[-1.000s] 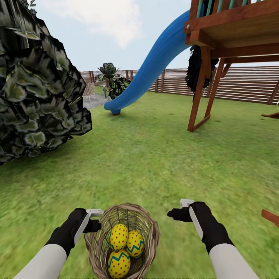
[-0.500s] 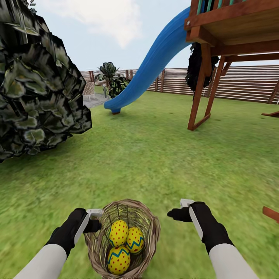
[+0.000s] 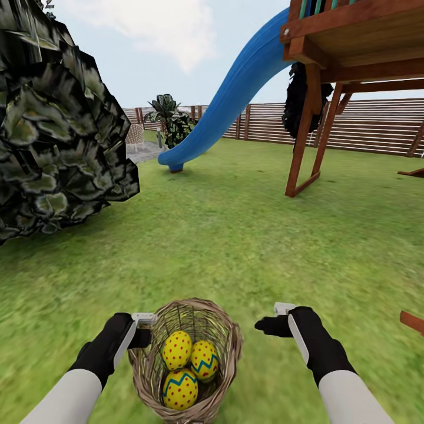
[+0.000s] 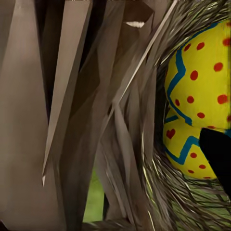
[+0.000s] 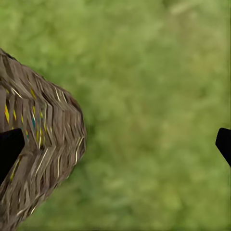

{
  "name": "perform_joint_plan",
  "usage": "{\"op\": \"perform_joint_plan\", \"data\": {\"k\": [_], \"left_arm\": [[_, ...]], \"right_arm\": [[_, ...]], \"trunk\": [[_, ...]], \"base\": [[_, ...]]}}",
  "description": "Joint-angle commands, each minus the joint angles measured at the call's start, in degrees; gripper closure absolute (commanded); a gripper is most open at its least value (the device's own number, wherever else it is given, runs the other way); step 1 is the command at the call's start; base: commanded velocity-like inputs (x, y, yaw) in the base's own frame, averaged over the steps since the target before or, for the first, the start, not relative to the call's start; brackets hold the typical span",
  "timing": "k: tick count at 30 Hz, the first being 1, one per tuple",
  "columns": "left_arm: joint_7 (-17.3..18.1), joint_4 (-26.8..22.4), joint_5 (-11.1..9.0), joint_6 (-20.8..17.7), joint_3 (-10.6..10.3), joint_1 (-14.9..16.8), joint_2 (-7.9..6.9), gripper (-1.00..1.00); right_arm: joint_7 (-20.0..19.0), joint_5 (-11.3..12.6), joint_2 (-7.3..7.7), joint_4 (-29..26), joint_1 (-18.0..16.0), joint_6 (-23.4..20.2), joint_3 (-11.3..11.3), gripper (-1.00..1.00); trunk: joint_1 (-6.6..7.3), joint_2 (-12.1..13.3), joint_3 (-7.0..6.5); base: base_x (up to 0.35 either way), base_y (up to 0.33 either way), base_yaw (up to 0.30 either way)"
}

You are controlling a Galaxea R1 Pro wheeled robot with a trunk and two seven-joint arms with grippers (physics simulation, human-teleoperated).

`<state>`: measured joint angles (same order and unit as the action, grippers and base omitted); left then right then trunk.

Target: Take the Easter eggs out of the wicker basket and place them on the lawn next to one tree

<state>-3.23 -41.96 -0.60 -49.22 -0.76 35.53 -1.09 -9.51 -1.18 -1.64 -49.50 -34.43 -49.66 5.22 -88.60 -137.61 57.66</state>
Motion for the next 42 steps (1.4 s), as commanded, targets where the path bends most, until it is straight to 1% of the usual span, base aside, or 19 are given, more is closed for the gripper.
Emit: {"op": "perform_joint_plan", "data": {"k": [1, 3, 7, 9, 11, 12, 23, 25, 30, 34, 37, 39, 40, 42], "left_arm": [[-0.2, 2.6, -1.7, -0.2, -0.2, 0.0, 0.03, 1.0], [-0.1, 2.5, -1.7, -0.3, -0.2, 0.0, -0.01, 1.0], [0.0, 2.5, -1.8, -0.3, -0.2, 0.0, -0.05, 1.0], [0.0, 2.5, -1.7, -0.3, -0.3, -0.1, 0.04, 1.0], [0.0, 2.6, -1.7, -0.3, -1.3, -0.1, 0.29, 1.0], [0.0, 2.6, -1.7, -0.3, -1.5, -0.1, 0.24, 1.0], [0.0, 2.5, -2.0, -0.4, -1.5, -0.1, 0.14, 1.0], [0.0, 2.5, -2.0, -0.4, -1.5, -0.1, 0.18, 1.0], [0.0, 2.5, -2.0, -0.4, -1.5, -0.1, 0.13, 1.0], [0.0, 2.5, -2.0, -0.4, -1.4, -0.1, 0.13, 1.0], [0.1, 2.5, -2.0, -0.4, -1.4, -0.1, 0.04, 1.0], [0.8, 2.5, -2.1, -0.4, -1.4, -0.1, 0.05, 1.0], [1.2, 2.5, -2.1, -0.4, -1.3, -0.1, 0.04, 1.0], [1.4, 2.5, -2.1, -0.4, -1.2, -0.1, -0.03, 1.0]], "right_arm": [[-0.2, -0.1, -0.01, 0.3, 0.0, -0.2, 0.2, -1.0], [-0.3, -0.2, 0.05, 1.8, 0.0, -0.2, 0.2, -1.0], [-0.3, -0.2, 0.06, 2.0, 0.0, -0.2, 0.1, -1.0], [-0.3, -0.2, 0.06, 2.0, 0.0, -0.2, 0.1, -1.0], [-0.3, -0.2, 0.02, 2.0, 0.0, -0.2, 0.1, -1.0], [-0.3, -0.2, -0.01, 2.0, 0.0, -0.2, 0.1, -1.0], [-0.2, -0.3, -0.29, 2.1, 0.0, -0.1, 0.1, -1.0], [-0.2, -0.3, 0.09, 2.1, 0.0, -0.1, 0.1, -1.0], [-0.1, -0.7, 0.31, 2.0, 0.0, -0.2, 0.1, -1.0], [0.4, -0.5, 0.91, 2.1, 0.0, -0.2, 0.1, -1.0], [0.4, -0.5, 1.03, 2.1, 0.0, -0.2, 0.1, -1.0], [0.5, -1.0, 1.2, 2.1, 0.0, -0.2, 0.1, -1.0], [0.5, -1.8, 1.2, 2.1, 0.0, -0.2, 0.2, -1.0], [0.5, -2.2, 1.2, 2.1, 0.0, -0.1, 0.2, -1.0]], "trunk": [[0.0, 0.0, 0.06], [0.0, 0.0, 0.06], [0.0, 0.0, 0.06], [0.44, 0.8, -0.3], [0.88, 1.6, -0.65], [1.1, 2.0, -0.83], [3.51, 6.4, -2.81], [3.95, 7.2, -3.17], [5.05, 9.2, -4.07], [5.93, 10.8, -4.78], [6.59, 12.0, -5.32], [7.03, 12.8, -5.68], [7.25, 13.2, -5.86], [7.68, 14.0, -6.22]], "base": [[0.0, 0.0, 0.0], [0.0, 0.0, 0.0], [0.0, 0.0, 0.0], [0.0, 0.0, 0.0], [0.0, 0.0, 0.0], [0.0, 0.0, 0.0], [0.0, 0.0, 0.0], [0.0, 0.0, 0.0], [0.0, 0.0, 0.0], [0.0, 0.0, 0.0], [0.0, 0.0, 0.0], [0.0, 0.0, 0.246], [0.0, 0.0, 0.289], [0.0, 0.0, 0.292]]}}
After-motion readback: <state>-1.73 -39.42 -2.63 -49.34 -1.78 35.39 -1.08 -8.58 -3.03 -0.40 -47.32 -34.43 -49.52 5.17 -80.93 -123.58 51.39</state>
